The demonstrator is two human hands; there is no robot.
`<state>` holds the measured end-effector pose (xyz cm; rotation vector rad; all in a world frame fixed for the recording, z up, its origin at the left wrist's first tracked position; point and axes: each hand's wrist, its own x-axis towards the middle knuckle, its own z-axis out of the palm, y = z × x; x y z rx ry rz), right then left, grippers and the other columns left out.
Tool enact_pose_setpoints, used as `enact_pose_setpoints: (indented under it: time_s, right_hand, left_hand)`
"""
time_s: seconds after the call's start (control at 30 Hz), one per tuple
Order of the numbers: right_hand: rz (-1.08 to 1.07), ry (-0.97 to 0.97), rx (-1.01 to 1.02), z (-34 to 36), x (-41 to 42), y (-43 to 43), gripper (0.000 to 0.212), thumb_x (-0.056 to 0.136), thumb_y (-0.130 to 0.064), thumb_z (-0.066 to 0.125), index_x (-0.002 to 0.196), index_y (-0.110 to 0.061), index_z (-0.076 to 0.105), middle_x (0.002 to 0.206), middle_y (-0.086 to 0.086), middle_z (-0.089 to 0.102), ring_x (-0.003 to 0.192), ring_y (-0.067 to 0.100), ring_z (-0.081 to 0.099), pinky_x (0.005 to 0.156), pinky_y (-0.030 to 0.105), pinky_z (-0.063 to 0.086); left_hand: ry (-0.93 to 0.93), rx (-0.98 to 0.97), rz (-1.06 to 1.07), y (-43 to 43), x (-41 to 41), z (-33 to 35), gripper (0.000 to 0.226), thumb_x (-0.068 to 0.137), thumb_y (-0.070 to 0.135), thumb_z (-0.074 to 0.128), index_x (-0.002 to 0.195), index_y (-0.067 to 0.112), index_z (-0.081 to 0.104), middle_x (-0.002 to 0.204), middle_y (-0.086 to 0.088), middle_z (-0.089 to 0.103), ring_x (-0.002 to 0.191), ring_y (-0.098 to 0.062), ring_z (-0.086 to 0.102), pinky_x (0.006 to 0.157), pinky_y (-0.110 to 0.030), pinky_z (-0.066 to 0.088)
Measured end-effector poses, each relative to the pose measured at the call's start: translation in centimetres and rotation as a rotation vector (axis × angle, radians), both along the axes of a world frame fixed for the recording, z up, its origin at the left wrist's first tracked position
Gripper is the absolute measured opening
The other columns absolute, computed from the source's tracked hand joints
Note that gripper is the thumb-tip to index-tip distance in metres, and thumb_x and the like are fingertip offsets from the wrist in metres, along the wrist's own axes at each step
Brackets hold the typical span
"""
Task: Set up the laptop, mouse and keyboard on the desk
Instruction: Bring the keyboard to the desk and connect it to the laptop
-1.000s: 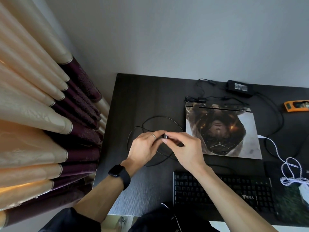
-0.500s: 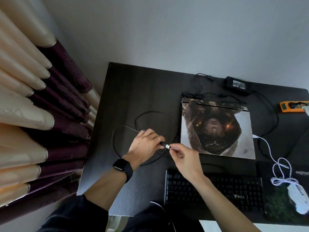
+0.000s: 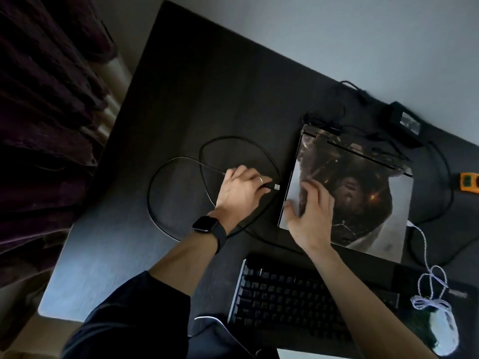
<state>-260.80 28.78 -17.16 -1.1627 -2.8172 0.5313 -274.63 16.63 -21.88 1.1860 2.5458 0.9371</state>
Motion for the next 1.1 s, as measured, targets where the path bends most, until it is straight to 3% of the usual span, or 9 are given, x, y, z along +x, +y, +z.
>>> enact_pose_setpoints:
  time_s: [0.13, 0.3, 0.47, 0.93, 1.1]
  right_hand:
    - [0.008, -0.02, 0.043, -2.1, -1.7, 1.2, 0.07, 0.075, -0.032, 0.076, 0.136, -0.013, 0.048, 0.149, 0.007, 0.039, 0.137, 0.029, 0.033, 0.11, 0.049, 0.032]
    - [-0.095, 0.096, 0.098, -3.6, -2.7, 1.2, 0.054, 0.084, -0.032, 0.05, 0.137, -0.021, 0.051, 0.148, 0.003, 0.043, 0.136, 0.027, 0.036, 0.11, 0.053, 0.031]
    - [-0.13, 0.108, 0.159, -4.4, -3.2, 0.6, 0.047, 0.087, -0.017, 0.051, 0.134, -0.019, 0.054, 0.146, 0.003, 0.048, 0.131, 0.028, 0.042, 0.105, 0.05, 0.035]
    - [-0.165, 0.102, 0.158, -4.5, -3.3, 0.4, 0.046, 0.089, -0.021, 0.047, 0.134, -0.02, 0.054, 0.148, 0.0, 0.047, 0.133, 0.025, 0.043, 0.109, 0.044, 0.032]
    - [-0.165, 0.076, 0.154, -4.5, -3.4, 0.2, 0.044, 0.091, -0.021, 0.047, 0.135, -0.022, 0.052, 0.149, -0.002, 0.044, 0.134, 0.024, 0.041, 0.11, 0.047, 0.032]
  left_hand:
    - [0.006, 0.06, 0.065, 0.0, -0.1, -2.3, 0.025, 0.086, 0.039, 0.062, 0.106, 0.03, 0.075, 0.093, 0.01, 0.068, 0.091, -0.02, 0.059, 0.087, -0.03, 0.032]
    - [0.025, 0.117, 0.078, 1.0, -0.1, -2.8, 0.026, 0.087, 0.038, 0.062, 0.106, 0.028, 0.075, 0.093, 0.009, 0.066, 0.093, -0.019, 0.056, 0.089, -0.033, 0.033]
    - [0.032, 0.136, 0.05, 1.4, -0.4, -2.9, 0.03, 0.086, 0.036, 0.061, 0.111, 0.027, 0.074, 0.094, 0.008, 0.065, 0.094, -0.019, 0.055, 0.09, -0.034, 0.033]
    - [0.051, 0.155, -0.075, 2.8, -1.1, -3.8, 0.024, 0.086, 0.032, 0.07, 0.11, 0.032, 0.074, 0.098, 0.012, 0.065, 0.101, -0.014, 0.046, 0.092, -0.033, 0.03]
    - [0.051, 0.152, -0.07, 2.9, -1.5, -3.7, 0.023, 0.087, 0.031, 0.07, 0.109, 0.032, 0.075, 0.098, 0.012, 0.065, 0.097, -0.016, 0.053, 0.091, -0.033, 0.03]
